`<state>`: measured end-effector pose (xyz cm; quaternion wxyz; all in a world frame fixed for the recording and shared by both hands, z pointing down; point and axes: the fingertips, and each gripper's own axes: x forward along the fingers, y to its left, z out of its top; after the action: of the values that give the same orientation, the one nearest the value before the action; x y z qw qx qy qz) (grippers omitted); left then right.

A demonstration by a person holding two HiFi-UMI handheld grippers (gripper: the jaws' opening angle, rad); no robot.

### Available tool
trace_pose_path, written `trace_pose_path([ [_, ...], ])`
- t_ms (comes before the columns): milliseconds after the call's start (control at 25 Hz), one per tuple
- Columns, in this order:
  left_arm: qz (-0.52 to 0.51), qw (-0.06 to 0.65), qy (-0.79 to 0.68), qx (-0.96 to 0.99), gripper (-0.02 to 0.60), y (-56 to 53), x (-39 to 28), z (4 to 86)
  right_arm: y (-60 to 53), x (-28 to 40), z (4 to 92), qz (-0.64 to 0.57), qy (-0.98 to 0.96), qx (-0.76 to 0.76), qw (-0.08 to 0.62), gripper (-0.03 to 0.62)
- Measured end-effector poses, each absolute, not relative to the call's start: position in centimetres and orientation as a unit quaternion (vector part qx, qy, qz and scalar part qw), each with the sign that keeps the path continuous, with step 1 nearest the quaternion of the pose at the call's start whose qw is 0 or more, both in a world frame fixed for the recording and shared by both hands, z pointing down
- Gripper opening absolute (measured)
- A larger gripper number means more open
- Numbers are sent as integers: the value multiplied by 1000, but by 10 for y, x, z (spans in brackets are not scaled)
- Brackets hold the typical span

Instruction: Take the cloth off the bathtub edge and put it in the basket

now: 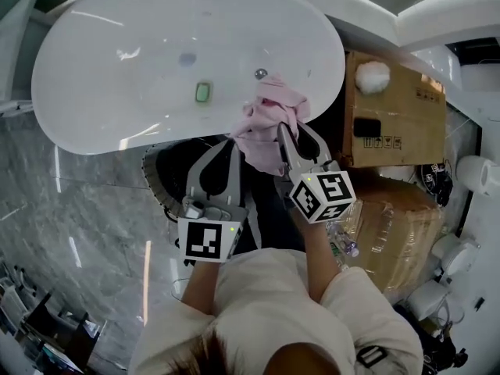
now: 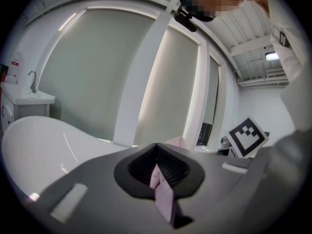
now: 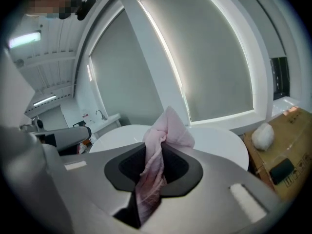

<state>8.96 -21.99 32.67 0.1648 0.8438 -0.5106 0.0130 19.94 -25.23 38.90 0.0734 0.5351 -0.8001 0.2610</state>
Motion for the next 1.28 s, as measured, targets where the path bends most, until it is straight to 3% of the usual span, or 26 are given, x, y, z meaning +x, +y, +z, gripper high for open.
trace_pose_path([
  [320, -12, 99, -503, 859, 8, -210, 70, 261, -256, 193, 271, 181, -817, 548, 19, 64],
  [680, -38, 87, -480, 872, 8, -178, 62, 203, -210, 190, 166, 137, -830, 540, -35, 64],
  [1280, -49, 50, -486, 871, 8, -129, 99, 168, -151, 239, 132, 125, -832, 540, -40, 64],
])
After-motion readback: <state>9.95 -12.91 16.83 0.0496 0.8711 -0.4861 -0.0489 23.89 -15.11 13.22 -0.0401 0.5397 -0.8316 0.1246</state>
